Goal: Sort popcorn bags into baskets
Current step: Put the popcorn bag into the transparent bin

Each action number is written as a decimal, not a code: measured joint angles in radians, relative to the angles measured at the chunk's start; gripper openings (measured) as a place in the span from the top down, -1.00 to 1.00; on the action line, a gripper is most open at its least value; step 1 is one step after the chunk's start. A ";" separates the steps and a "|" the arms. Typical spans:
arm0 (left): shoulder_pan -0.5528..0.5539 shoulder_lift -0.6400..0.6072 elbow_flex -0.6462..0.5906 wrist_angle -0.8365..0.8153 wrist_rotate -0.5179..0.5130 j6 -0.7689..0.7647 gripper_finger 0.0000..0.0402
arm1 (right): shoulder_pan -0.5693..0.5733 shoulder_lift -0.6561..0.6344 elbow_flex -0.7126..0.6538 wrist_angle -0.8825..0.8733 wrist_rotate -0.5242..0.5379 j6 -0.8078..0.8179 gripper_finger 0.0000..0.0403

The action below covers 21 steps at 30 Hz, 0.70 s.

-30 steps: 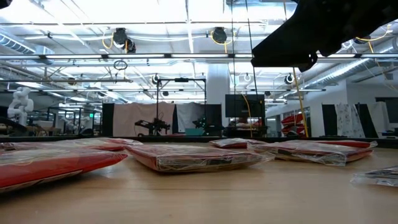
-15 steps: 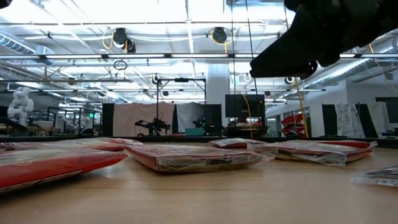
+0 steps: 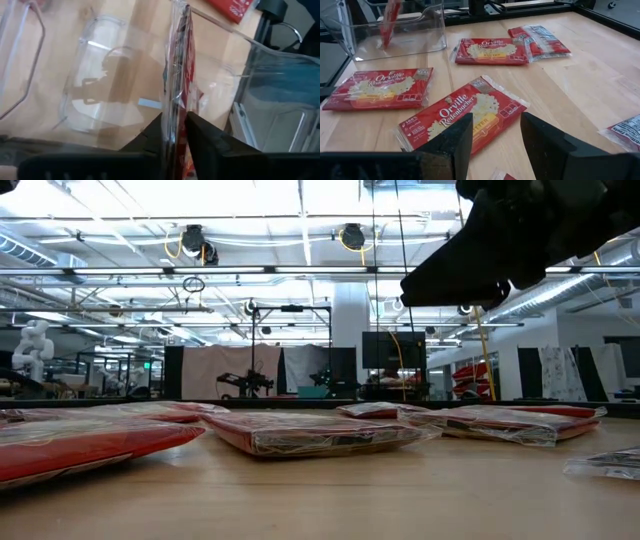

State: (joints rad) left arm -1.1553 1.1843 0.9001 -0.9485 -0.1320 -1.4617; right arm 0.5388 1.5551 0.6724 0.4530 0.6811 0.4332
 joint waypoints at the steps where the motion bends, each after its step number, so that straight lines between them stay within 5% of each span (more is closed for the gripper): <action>1: 0.000 0.000 0.000 -0.005 0.000 0.000 0.55 | 0.000 0.000 0.000 0.000 0.000 0.000 0.21; 21: 0.103 0.000 0.000 -0.141 0.185 0.013 0.36 | 0.000 0.000 0.001 0.000 -0.002 0.025 0.21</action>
State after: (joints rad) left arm -1.0526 1.1843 0.9001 -1.0890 0.0526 -1.4490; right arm 0.5388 1.5551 0.6731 0.4526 0.6796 0.4580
